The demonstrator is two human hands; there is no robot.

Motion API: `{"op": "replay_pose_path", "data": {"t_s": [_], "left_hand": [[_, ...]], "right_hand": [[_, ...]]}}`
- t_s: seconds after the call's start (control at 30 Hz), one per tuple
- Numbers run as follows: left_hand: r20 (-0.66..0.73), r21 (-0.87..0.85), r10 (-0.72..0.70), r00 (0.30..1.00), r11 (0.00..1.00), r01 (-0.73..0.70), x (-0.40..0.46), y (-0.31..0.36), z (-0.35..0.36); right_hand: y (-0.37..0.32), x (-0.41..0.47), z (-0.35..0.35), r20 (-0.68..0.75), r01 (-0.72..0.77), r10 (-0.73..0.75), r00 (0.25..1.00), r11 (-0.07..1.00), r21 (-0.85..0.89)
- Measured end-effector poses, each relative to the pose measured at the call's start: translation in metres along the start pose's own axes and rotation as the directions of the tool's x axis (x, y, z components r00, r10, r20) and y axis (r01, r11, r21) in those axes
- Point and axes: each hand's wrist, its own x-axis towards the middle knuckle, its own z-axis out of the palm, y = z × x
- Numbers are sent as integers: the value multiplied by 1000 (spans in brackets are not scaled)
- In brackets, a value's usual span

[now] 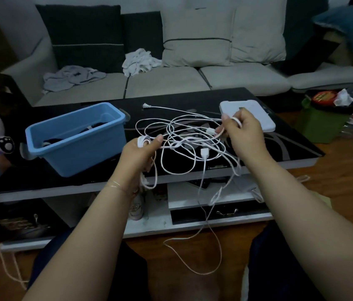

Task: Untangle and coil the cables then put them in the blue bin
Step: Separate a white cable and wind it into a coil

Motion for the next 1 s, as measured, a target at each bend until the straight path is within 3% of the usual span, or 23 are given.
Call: {"op": "replay_pose_path", "data": {"t_s": [0.07,0.13,0.2,0.27,0.4,0.47,0.5,0.53,0.57,0.67,0.73,0.77,0.8,0.83,0.87,0.9,0.93,0.97,1.0], "left_hand": [[-72,-216,-54,996,976,38,3,0,-9],[-218,-354,-82,973,935,-1,6,2,-18],[-341,-425,-95,935,903,-63,7,3,-23],[-380,-481,-118,918,872,-87,7,3,-24],[-210,-647,-151,966,762,-21,3,5,-12],[-107,-695,-151,983,718,34,2,6,-5],[-51,-706,-149,987,705,70,1,7,-2],[7,-708,-149,989,698,111,0,8,-1],[60,-698,-152,987,700,151,0,9,0],[120,-619,-223,967,745,249,0,10,-4],[115,-555,-307,945,769,318,2,9,-9],[111,-517,-339,934,783,345,3,8,-10],[110,-477,-359,927,799,366,3,7,-11],[113,-438,-368,923,815,379,3,6,-11],[117,-408,-368,923,829,382,4,5,-12],[122,-391,-363,924,838,380,4,5,-11],[121,-388,-353,928,843,372,4,5,-12],[113,-408,-340,934,841,356,5,7,-13],[107,-453,-323,940,826,335,5,9,-15]], "right_hand": [[1,0,-4,111,-84,103,988,982,-167],[-1,-1,-10,288,-168,259,922,938,-304],[-4,-5,-16,517,-300,397,759,917,-263],[-5,-10,-17,715,-416,419,560,888,-195],[-9,-26,-1,912,-519,364,191,826,-221],[-5,-38,13,944,-560,325,61,794,-238],[-2,-44,21,942,-591,331,52,771,-238],[1,-50,30,928,-636,358,102,741,-216],[4,-53,38,893,-674,398,210,721,-163],[4,-48,47,633,-632,412,656,758,162],[1,-38,40,456,-437,257,852,829,350],[-1,-35,34,389,-261,114,914,901,348],[-3,-36,28,347,-5,-84,934,969,248],[-4,-39,24,333,304,-306,892,951,59],[-5,-46,25,374,581,-508,776,806,-111],[-3,-56,28,444,766,-642,625,614,-190],[-1,-65,34,502,854,-700,508,484,-191],[2,-74,40,553,883,-700,453,437,-170],[5,-80,46,603,878,-658,451,446,-170]]}}
